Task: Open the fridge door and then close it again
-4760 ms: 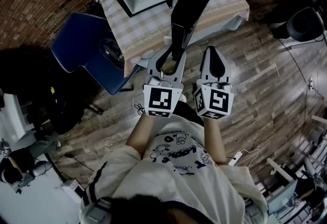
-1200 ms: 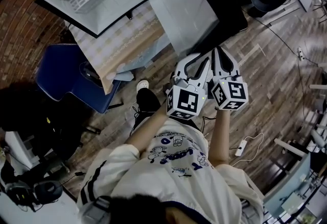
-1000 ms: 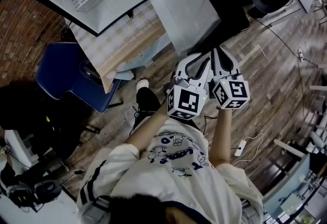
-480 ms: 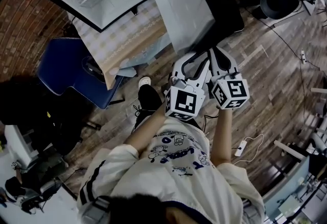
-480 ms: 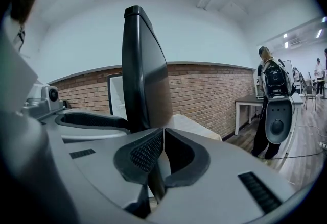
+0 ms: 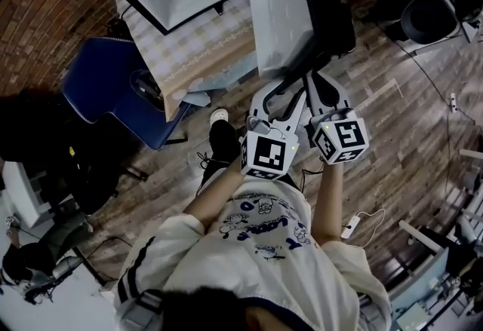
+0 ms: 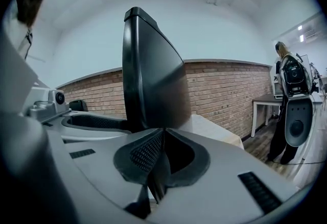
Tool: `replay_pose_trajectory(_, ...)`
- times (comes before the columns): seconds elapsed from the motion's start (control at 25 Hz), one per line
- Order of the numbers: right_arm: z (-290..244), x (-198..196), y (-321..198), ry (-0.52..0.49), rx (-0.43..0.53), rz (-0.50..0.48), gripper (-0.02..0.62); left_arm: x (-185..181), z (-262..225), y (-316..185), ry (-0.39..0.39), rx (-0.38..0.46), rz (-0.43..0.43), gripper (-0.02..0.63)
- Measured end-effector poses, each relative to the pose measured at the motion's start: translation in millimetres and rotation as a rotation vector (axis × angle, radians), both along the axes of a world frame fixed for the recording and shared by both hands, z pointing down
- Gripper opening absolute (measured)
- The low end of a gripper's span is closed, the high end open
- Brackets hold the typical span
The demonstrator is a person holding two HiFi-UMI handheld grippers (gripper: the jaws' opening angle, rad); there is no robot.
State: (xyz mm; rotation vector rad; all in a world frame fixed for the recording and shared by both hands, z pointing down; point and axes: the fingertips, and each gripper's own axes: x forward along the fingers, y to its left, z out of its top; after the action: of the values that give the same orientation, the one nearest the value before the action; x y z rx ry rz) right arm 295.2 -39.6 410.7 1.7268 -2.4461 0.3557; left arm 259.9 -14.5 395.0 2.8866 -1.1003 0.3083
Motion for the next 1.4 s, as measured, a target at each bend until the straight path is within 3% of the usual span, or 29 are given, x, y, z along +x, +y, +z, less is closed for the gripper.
replay_pose_trajectory(0.88,-5.9,-100.6,-26.1,0.014,0.006,-0.276,0.033,-93.1,1.7,-32.0,-0.016,0.006,-0.227,0.164)
replay_pose_trajectory(1.4,-6.9,-151.8,-51.8,0.018,0.009,-0.362,0.034,-148.6,4.3,-64.7,-0.018,-0.003,-0.320,0.163)
